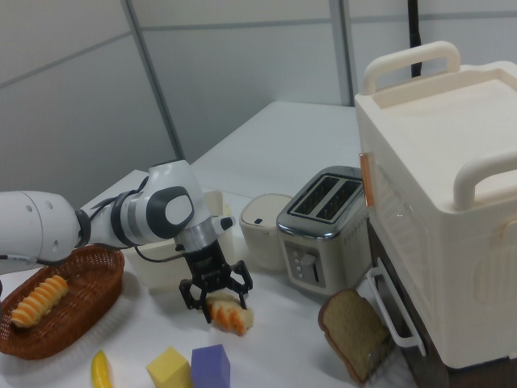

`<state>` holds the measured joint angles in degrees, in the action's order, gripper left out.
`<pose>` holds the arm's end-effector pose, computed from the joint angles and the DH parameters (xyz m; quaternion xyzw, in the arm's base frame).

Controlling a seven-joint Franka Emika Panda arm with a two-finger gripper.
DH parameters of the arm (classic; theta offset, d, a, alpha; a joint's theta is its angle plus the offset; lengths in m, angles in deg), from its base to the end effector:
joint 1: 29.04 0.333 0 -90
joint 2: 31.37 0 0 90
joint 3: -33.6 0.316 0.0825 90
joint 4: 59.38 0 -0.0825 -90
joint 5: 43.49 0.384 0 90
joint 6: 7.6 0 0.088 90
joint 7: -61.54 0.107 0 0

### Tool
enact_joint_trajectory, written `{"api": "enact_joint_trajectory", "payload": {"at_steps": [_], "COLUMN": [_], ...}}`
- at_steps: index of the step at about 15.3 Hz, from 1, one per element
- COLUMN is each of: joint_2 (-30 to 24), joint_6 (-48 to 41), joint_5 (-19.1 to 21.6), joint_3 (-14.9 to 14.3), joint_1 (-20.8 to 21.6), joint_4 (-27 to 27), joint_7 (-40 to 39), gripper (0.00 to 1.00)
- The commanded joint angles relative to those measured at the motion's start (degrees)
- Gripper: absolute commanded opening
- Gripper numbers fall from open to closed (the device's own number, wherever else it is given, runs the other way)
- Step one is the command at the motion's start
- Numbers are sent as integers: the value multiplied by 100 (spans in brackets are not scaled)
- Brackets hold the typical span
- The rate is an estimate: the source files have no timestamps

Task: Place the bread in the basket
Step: 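Close the gripper on the bread slice and lift it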

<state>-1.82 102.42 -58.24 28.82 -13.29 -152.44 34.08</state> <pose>0.6497 0.1140 0.3098 0.9085 0.3801 -0.1268 0.1190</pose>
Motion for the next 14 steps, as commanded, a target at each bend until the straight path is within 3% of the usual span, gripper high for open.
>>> {"api": "enact_joint_trajectory", "payload": {"at_steps": [1, 5, 9, 14], "joint_2": [-221, -1196, -1277, -1207], "joint_6": [-7, -534, -666, -596], "joint_5": [-99, 85, 595, 561], "joint_3": [-67, -85, -50, -49], "joint_1": [78, -256, -160, 657], "joint_4": [-46, -37, 366, 613], "joint_7": [197, -13, 397, 2004], "gripper": [68, 64, 64, 65]}}
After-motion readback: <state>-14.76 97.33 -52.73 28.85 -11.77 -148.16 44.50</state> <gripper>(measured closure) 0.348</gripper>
